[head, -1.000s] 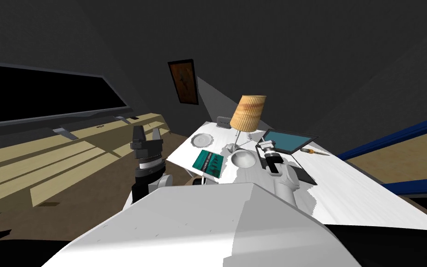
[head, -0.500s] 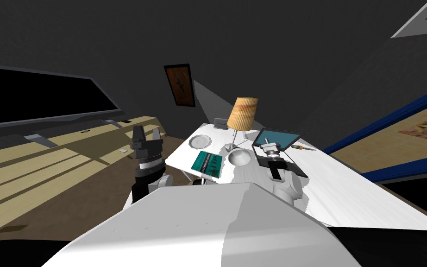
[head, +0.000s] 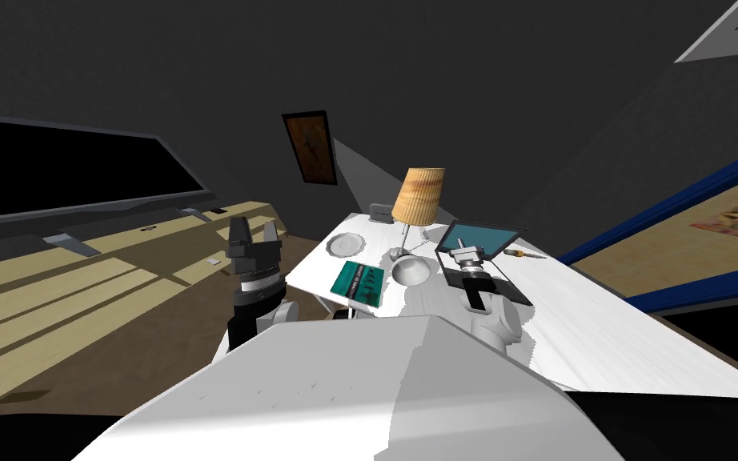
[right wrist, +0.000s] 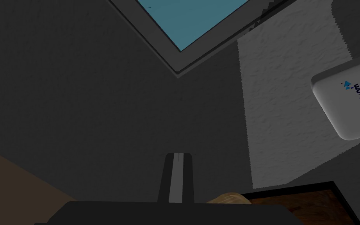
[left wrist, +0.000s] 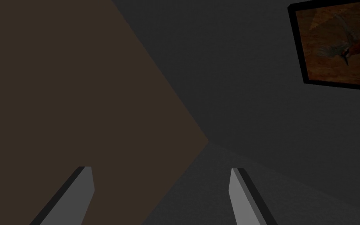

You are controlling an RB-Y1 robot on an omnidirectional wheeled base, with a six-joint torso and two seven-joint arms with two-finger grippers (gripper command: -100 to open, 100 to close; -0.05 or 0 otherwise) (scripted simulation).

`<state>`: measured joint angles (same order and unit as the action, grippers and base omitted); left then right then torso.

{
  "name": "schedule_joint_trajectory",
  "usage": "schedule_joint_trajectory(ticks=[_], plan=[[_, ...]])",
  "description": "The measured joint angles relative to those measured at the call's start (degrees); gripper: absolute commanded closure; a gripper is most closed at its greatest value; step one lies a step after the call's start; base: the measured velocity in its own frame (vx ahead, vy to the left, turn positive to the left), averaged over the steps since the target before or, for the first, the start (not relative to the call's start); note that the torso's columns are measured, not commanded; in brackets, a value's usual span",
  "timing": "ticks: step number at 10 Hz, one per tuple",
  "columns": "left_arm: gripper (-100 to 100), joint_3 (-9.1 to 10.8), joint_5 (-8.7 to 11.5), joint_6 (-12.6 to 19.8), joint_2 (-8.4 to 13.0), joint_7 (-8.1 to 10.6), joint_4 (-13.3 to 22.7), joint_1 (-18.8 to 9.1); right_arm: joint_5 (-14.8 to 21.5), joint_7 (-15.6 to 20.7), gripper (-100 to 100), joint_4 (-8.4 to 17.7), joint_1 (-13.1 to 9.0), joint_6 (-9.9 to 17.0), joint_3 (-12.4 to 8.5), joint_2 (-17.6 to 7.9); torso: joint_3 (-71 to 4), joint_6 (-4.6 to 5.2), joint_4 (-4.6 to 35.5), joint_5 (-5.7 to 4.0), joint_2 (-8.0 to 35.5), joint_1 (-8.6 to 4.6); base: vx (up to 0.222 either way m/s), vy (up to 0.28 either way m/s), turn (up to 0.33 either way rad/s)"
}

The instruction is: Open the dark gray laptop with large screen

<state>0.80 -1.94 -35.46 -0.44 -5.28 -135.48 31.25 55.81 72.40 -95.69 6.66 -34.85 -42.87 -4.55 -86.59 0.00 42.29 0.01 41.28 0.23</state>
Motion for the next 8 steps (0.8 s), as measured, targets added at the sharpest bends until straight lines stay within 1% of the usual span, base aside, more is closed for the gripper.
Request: schedule_joint_trajectory(ticks=[1, 2, 3, 4, 5, 8], plan=[[0, 0.00, 0.00, -0.01, -0.01, 0.00, -0.01, 0.02, 0.09, 0.78, 100, -0.65, 0.18, 0.43, 1.74, 0.57, 0.31, 0.04, -0.07, 0.11, 0.30, -0.44, 0.002, 0.021, -0.378], [0, 0.00, 0.00, -0.01, -0.01, 0.00, -0.01, 0.01, -0.24, 2.49, 100, -1.26, 0.73, 0.57, 3.43, 1.48, 0.45, 0.01, -0.01, 0.05, 0.50, -1.14, -0.007, 0.007, -0.170], [0, 0.00, 0.00, 0.00, 0.00, 0.00, 0.00, 0.00, -0.04, 2.84, 100, -2.68, 1.52, 1.19, 5.52, 1.73, 0.69, -0.04, 0.02, -0.07, 0.61, -1.57, 0.003, 0.007, -0.028], [0, 0.00, 0.00, 0.00, 0.00, 0.00, 0.00, 0.00, -0.18, 2.90, 100, -2.51, 1.46, 1.30, 6.27, 1.54, 0.69, -0.02, 0.02, -0.10, 0.60, -1.54, 0.000, 0.000, 0.000], [0, 0.00, 0.00, 0.00, 0.00, 0.00, 0.00, 0.00, -0.32, 3.14, 100, -2.09, 1.26, 1.09, 6.40, 1.48, 0.74, -0.01, 0.00, -0.04, 0.60, -1.52, 0.000, 0.000, 0.000], [0, 0.00, 0.00, 0.00, 0.00, 0.00, 0.00, 0.00, -0.32, 3.17, 100, -2.01, 1.21, 1.06, 6.50, 1.41, 0.70, 0.00, -0.01, -0.01, 0.62, -1.65, -0.001, -0.004, 0.007]])
